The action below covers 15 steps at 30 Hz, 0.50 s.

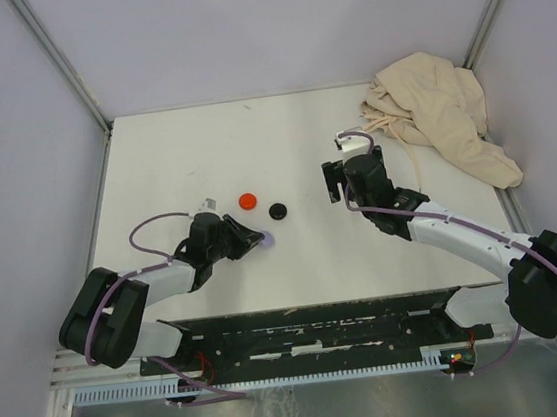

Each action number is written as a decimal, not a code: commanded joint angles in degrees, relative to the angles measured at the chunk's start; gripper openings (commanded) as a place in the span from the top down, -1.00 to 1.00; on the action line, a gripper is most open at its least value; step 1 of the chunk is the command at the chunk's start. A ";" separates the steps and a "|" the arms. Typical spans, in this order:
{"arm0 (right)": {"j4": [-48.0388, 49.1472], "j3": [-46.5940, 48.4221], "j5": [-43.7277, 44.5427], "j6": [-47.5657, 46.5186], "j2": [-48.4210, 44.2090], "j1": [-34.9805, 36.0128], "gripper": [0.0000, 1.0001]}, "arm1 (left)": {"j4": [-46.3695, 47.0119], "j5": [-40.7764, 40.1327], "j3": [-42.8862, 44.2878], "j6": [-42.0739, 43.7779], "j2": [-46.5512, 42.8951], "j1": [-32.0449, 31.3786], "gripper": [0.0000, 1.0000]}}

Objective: Insert the wireless bluetooth earbuds into the charging case
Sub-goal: Place the charging case at the center of the board.

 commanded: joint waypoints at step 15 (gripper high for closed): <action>0.53 2.11 -1.99 1.85 -1.24 -1.58 -0.83 | -3.21 -1.79 -0.28 5.55 -1.45 -0.10 0.15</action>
